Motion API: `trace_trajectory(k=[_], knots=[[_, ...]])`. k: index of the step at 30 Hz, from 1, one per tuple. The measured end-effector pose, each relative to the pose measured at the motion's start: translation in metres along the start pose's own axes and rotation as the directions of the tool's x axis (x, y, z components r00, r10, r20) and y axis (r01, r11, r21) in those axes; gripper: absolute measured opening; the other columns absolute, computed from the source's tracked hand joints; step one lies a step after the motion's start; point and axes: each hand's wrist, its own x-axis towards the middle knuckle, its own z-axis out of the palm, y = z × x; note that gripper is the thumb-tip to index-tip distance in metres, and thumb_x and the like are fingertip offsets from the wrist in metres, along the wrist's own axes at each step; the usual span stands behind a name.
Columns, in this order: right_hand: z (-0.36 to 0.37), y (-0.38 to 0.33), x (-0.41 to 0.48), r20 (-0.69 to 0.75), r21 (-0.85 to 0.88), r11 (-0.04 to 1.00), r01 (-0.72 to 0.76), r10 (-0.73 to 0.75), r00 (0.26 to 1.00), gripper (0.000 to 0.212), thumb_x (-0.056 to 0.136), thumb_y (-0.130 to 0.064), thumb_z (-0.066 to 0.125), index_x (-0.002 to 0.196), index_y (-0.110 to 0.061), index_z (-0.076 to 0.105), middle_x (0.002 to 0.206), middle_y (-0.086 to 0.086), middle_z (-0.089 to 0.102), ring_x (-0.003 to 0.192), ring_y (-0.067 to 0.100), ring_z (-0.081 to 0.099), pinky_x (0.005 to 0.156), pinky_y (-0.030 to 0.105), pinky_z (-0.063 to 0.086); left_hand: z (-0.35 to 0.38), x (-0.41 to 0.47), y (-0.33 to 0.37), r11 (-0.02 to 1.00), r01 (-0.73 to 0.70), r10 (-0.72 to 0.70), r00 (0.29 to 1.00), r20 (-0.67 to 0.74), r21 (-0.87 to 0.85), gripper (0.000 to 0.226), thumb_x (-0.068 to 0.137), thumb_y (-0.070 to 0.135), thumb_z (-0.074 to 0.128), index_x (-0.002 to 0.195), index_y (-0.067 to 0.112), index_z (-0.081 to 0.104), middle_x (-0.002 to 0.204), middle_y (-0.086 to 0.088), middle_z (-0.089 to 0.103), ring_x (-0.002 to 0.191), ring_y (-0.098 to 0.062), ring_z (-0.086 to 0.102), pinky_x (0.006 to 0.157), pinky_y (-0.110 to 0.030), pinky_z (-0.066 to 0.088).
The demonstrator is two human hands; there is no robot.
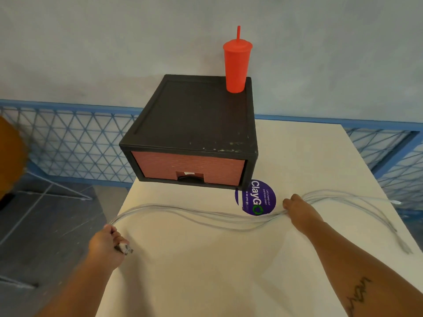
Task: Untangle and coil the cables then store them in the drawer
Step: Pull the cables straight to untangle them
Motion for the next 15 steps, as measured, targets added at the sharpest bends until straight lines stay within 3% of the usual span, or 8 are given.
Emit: trace_trajectory(k=[4, 6, 8, 10, 12, 15], knots=[[-0.006, 0.030, 0.009, -0.039, 0.005, 0.999, -0.050, 0.050, 0.998, 0.030, 0.088, -0.003, 0.037, 0.114, -0.011, 0.047, 0.108, 0.010, 0.041, 0.089, 0.027, 0.053, 0.081, 0.035, 0.049, -0.009, -0.007, -0.014, 0.997, -0.046, 0.054, 0.990, -0.134, 0.067, 0.036, 0.094, 0.002, 0.024, 0.060, 0.015, 0.028, 0.023, 0.006, 0.028, 0.017, -0.009, 0.027, 0.023, -0.010, 0.019], [-0.009, 0.047, 0.014, -0.056, -0.010, 0.997, -0.071, 0.070, 0.996, 0.032, 0.087, 0.001, 0.036, 0.115, -0.013, 0.046, 0.112, 0.011, 0.040, 0.098, 0.031, 0.055, 0.083, 0.041, 0.051, -0.018, -0.005, -0.018, 0.980, -0.087, 0.120, 0.975, -0.185, 0.179, 0.033, 0.094, 0.006, 0.028, 0.063, 0.018, 0.032, 0.038, 0.005, 0.046, 0.018, -0.004, 0.036, 0.025, -0.012, 0.029], [-0.012, 0.067, 0.020, -0.073, -0.034, 0.996, -0.084, 0.082, 0.994, 0.035, 0.087, 0.003, 0.034, 0.117, -0.013, 0.045, 0.115, 0.011, 0.040, 0.102, 0.033, 0.055, 0.083, 0.042, 0.051, -0.025, -0.004, -0.025, 0.974, -0.082, 0.131, 0.963, -0.234, 0.209, 0.028, 0.093, 0.011, 0.030, 0.067, 0.020, 0.036, 0.051, 0.002, 0.052, 0.023, -0.002, 0.042, 0.032, -0.014, 0.037], [-0.016, 0.086, 0.028, -0.067, -0.080, 0.992, -0.100, 0.095, 0.993, 0.036, 0.089, 0.001, 0.032, 0.120, -0.013, 0.042, 0.115, 0.011, 0.042, 0.104, 0.033, 0.054, 0.083, 0.041, 0.050, -0.029, -0.008, -0.033, 0.991, -0.057, 0.091, 0.954, -0.284, 0.124, 0.030, 0.093, 0.010, 0.029, 0.065, 0.018, 0.035, 0.042, 0.000, 0.046, 0.028, -0.012, 0.046, 0.027, -0.010, 0.029], [-0.020, 0.102, 0.034, -0.055, -0.124, 0.986, -0.116, 0.110, 0.992, 0.035, 0.090, -0.003, 0.032, 0.122, -0.014, 0.040, 0.115, 0.011, 0.044, 0.105, 0.032, 0.053, 0.085, 0.041, 0.049, -0.031, -0.017, -0.042, 0.993, -0.036, 0.068, 0.951, -0.302, 0.108, 0.033, 0.094, 0.005, 0.028, 0.063, 0.017, 0.032, 0.044, -0.001, 0.038, 0.027, -0.013, 0.041, 0.025, -0.012, 0.027], [-0.025, 0.123, 0.045, -0.050, -0.188, 0.975, -0.120, 0.112, 0.992, 0.033, 0.091, -0.005, 0.033, 0.123, -0.013, 0.040, 0.115, 0.012, 0.045, 0.107, 0.031, 0.053, 0.088, 0.039, 0.048, -0.033, -0.027, -0.053, 0.997, -0.033, 0.057, 0.938, -0.342, 0.075, 0.034, 0.091, 0.007, 0.028, 0.059, 0.019, 0.026, 0.031, 0.001, 0.031, 0.023, -0.016, 0.028, 0.040, -0.023, 0.038]])
